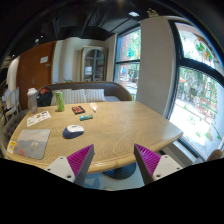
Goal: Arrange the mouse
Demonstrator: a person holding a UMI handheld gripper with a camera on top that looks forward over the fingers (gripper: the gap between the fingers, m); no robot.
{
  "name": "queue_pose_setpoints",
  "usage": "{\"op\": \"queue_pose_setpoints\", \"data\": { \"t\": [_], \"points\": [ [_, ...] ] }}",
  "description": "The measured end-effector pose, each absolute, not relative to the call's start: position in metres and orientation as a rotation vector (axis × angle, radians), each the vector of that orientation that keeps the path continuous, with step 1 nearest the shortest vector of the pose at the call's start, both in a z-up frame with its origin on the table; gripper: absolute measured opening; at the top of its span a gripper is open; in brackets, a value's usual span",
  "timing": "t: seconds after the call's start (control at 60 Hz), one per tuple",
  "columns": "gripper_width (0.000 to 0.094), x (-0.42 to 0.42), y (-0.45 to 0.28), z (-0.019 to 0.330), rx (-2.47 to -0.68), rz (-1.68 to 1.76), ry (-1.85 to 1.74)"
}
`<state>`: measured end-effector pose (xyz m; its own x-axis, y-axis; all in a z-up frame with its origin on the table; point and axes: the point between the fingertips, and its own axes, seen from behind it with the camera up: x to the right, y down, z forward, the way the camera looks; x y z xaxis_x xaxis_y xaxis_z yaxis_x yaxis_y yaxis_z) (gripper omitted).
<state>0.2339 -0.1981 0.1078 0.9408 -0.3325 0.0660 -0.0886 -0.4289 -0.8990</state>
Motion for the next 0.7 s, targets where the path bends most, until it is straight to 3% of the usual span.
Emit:
{"op": "queue_pose_setpoints", "data": {
  "t": [0.35,0.7],
  "points": [
    [0.0825,0.176,-0.158,0.087,-2.025,-0.204,0.119],
    [0.0822,0.101,-0.073,0.003,-2.152,-0.001,0.058]
  ]
}}
